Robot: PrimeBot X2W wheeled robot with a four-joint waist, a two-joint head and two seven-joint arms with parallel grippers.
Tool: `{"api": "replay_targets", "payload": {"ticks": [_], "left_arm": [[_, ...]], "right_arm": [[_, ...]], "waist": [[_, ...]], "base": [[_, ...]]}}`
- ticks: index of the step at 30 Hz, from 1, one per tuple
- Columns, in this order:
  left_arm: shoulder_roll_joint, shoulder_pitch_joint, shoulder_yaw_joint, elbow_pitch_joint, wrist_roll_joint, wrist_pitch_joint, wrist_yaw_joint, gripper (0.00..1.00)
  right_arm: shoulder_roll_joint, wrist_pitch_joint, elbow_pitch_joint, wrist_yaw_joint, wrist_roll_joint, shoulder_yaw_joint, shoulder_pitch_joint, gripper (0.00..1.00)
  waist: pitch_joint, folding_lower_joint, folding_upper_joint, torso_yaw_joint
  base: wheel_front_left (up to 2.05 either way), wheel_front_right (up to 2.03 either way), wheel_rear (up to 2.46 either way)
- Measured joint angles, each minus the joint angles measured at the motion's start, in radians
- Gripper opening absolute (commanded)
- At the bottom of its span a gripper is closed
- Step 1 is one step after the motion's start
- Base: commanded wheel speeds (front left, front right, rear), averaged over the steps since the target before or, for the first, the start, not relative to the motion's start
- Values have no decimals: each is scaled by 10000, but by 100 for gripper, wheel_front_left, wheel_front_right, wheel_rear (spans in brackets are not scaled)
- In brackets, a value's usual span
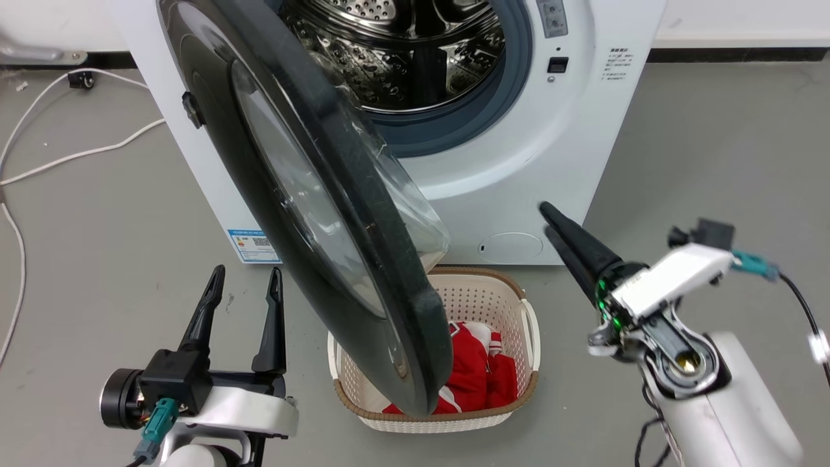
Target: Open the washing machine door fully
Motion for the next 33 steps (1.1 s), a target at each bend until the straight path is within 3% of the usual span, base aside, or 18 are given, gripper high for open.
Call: {"api": "replay_targets", "payload": {"ticks": [6, 15, 20, 26, 33], "left_arm": [[0, 157, -6, 71, 0, 0, 42, 100], [0, 284, 19, 115, -2, 0, 73, 100], [0, 285, 111, 86, 6, 0, 86, 100], [-2, 284, 274, 40, 31, 0, 86, 100], [-2, 275, 313, 40, 88, 0, 69, 100]], "right_arm": [[-117, -2017, -422, 0, -1012, -468, 1118, 100], [-560, -5323, -370, 2, -4938, -894, 2070, 100], [-359, -5766, -842, 15, -7758, -1841, 2272, 100], [31, -5829, -2637, 15, -11827, -2771, 2686, 100], [161, -5833, -4079, 17, -14757, -2539, 3406, 100]], "waist": [[-201, 1, 0, -86], [-453, 1, 0, -123], [-465, 1, 0, -151], [-402, 1, 0, -195], [-359, 1, 0, -170]], "base": [[0, 0, 0], [0, 0, 0], [0, 0, 0], [0, 0, 0], [0, 0, 0]]}}
